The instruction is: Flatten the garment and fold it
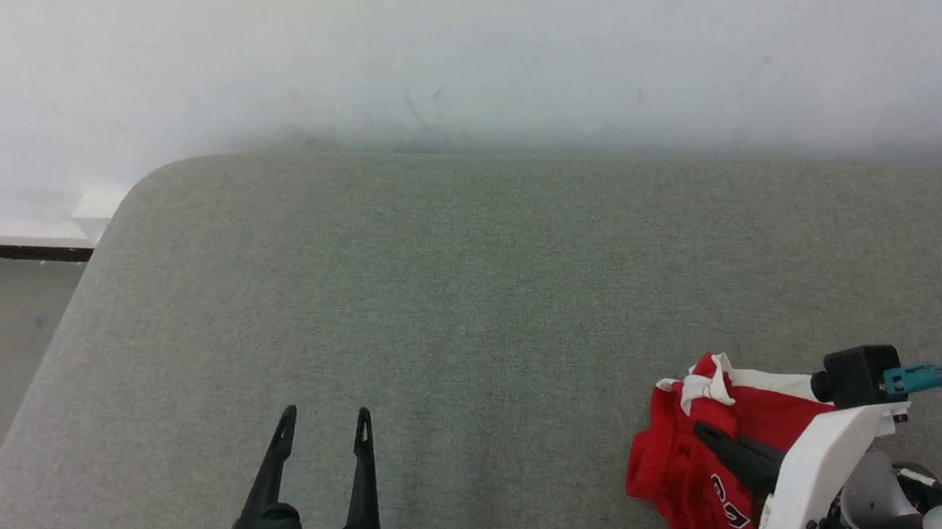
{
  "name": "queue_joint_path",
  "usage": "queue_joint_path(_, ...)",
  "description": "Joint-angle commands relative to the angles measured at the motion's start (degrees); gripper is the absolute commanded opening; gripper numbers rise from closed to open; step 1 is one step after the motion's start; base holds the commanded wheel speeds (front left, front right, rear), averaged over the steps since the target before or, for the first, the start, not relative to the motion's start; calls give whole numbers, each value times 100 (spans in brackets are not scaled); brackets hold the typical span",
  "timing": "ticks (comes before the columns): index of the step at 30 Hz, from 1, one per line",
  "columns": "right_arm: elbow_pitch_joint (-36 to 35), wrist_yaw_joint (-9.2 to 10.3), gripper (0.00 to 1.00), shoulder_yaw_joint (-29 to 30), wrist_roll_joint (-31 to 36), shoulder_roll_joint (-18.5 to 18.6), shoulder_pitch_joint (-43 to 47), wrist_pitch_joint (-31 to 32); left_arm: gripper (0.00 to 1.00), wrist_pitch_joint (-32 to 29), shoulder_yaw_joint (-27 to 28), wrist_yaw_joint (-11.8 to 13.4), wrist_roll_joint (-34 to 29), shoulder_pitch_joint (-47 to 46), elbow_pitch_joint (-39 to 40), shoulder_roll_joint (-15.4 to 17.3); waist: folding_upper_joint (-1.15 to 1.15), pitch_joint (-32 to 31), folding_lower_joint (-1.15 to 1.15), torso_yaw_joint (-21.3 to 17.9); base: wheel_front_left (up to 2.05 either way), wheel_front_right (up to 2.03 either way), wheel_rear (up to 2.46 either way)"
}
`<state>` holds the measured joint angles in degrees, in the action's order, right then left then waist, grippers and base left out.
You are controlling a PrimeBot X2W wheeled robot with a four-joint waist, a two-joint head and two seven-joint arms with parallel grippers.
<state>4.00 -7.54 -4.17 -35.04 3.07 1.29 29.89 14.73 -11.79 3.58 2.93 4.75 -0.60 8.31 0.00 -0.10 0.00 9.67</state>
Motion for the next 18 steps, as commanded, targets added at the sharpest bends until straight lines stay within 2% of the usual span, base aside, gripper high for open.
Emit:
queue_joint_path(1, 116, 5, 0, -14, -52, -17, -121, -91, 100, 27, 12, -25, -49, 65, -10, -22, 0, -6, 0, 31, 0, 0, 0)
queue_joint_path(9, 1262, 5, 0, -320, -431, -18, -587, -789, 100, 27, -3, -73, -78, 27, -38, -71, 0, 82, 0, 105, 0, 0, 0)
queue_joint_path(10, 1389, 5, 39, -365, -408, -18, -641, -868, 100, 27, -4, -77, -80, 26, -49, -78, 0, 84, 0, 107, 0, 0, 0)
queue_joint_path(11, 1495, 5, 100, -450, -385, -18, -684, -907, 100, 27, -2, -80, -82, 25, -58, -83, 0, 83, 0, 104, 0, 0, 0)
queue_joint_path(18, 1295, 5, 100, -1445, -833, -19, -836, -914, 100, 27, 66, -106, -56, 47, -42, -98, 0, -48, 0, -83, 0, 0, 0)
